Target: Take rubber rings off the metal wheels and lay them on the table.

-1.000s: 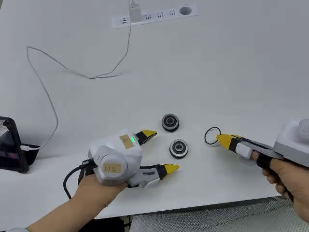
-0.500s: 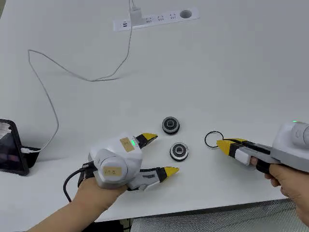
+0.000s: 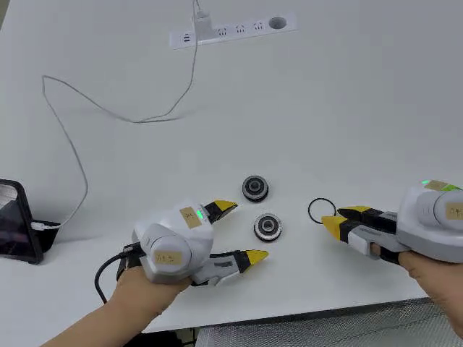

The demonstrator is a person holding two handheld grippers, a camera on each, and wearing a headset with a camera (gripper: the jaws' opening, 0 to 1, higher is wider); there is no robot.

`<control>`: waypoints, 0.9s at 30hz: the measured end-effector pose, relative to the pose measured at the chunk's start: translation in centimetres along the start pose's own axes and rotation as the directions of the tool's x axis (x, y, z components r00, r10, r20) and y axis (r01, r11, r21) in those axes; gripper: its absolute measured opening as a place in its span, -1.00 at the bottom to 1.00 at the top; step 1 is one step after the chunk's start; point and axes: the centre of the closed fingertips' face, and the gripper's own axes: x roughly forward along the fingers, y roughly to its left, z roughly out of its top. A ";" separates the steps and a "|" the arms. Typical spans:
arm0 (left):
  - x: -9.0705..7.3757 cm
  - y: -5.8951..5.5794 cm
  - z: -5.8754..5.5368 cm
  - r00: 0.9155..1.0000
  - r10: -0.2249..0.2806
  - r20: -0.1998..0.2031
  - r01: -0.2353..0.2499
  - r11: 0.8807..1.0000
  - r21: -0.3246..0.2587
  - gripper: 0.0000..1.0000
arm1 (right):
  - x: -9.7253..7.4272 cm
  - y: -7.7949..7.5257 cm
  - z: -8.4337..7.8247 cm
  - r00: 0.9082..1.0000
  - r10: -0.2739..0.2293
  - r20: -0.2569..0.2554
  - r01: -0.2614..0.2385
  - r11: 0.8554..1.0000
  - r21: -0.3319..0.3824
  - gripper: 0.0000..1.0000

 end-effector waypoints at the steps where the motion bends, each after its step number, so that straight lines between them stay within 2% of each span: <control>1: 0.0 0.0 0.1 1.000 0.000 0.001 0.000 1.000 0.000 0.11 | 0.1 0.1 0.0 1.000 0.004 0.002 -0.004 1.000 0.005 -0.58; 14: 0.0 -0.1 0.5 1.000 -0.005 0.007 0.005 1.000 0.006 0.03 | 0.8 2.3 -0.2 0.998 0.068 0.003 -0.068 0.997 0.047 -0.58; 27: 0.7 -0.6 1.6 0.999 -0.034 0.027 0.033 0.999 0.036 -0.21 | 1.2 3.7 0.1 0.994 0.109 0.021 -0.110 0.990 0.090 -0.60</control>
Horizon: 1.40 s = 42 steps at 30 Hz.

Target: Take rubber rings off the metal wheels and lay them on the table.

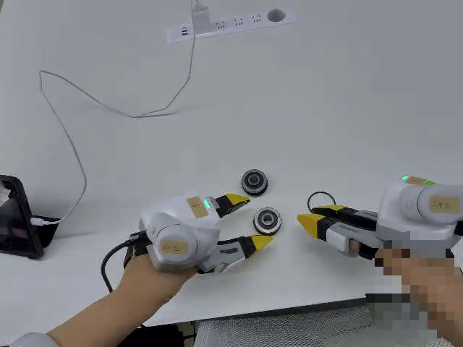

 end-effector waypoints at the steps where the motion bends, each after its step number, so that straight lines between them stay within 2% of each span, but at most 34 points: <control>1: 0.1 -0.1 0.1 1.000 -0.005 0.001 0.005 1.000 -0.001 -0.23 | 0.1 0.2 0.0 1.000 0.006 0.002 -0.006 1.000 0.005 -0.60; 10: 0.8 -0.3 0.5 1.000 -0.021 0.002 0.021 1.000 0.009 -0.41 | 0.7 1.1 -0.2 0.999 0.033 -0.001 -0.033 0.999 0.020 -0.62; 25: 1.6 -0.2 -0.1 0.999 -0.029 -0.045 0.031 0.999 0.042 -0.65 | 0.9 1.3 -0.4 0.999 0.041 -0.005 -0.041 0.999 0.024 -0.63; 42: 1.8 -0.5 -0.3 0.998 -0.036 -0.061 0.040 0.997 0.060 -0.72 | 1.0 1.3 -0.4 0.999 0.047 -0.006 -0.047 0.999 0.028 -0.63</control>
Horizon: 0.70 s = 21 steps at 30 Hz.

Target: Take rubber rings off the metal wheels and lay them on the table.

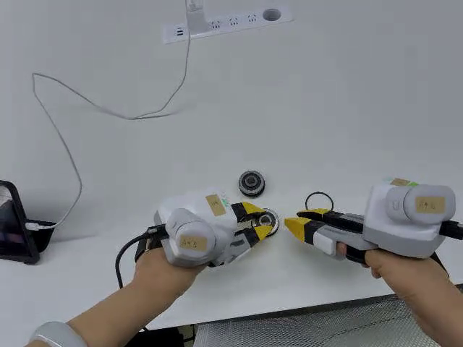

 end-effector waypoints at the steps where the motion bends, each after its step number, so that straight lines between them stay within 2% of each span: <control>1: 0.0 0.0 0.0 1.000 0.000 0.001 0.000 1.000 0.000 -0.72 | 0.0 0.1 0.0 1.000 0.002 -0.001 -0.002 1.000 0.000 -0.63; 17: 0.0 0.1 -0.1 1.000 0.009 0.009 -0.009 1.000 -0.010 -0.72 | 1.3 0.4 -0.3 0.999 0.032 0.003 -0.032 0.997 0.074 -0.63; 21: 0.0 0.1 -0.1 1.000 0.009 0.010 -0.009 1.000 -0.012 -0.72 | 1.6 0.5 -0.5 0.999 0.044 0.009 -0.045 0.992 0.115 -0.63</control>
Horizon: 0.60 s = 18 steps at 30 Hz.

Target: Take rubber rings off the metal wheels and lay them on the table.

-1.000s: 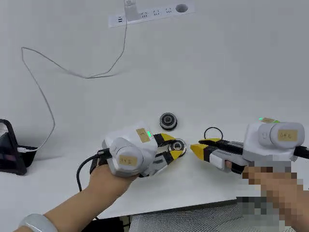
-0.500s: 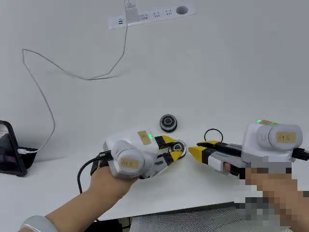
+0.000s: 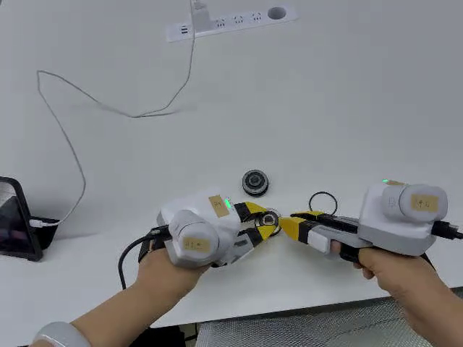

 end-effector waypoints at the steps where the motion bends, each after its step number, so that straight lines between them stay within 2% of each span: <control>1: 0.0 0.0 0.0 1.000 0.000 0.000 0.000 1.000 0.001 -0.72 | 0.1 0.0 0.0 1.000 0.000 0.002 0.000 1.000 0.004 -0.63; 8: 0.0 0.0 -0.1 1.000 0.000 0.000 0.000 1.000 -0.002 -0.72 | 0.4 0.1 -0.4 1.000 0.017 0.008 -0.017 0.998 0.061 -0.67; 18: 0.0 0.0 0.0 1.000 0.001 0.002 -0.001 1.000 -0.007 -0.72 | 0.6 0.1 -0.8 1.000 0.026 0.003 -0.027 0.995 0.098 -0.72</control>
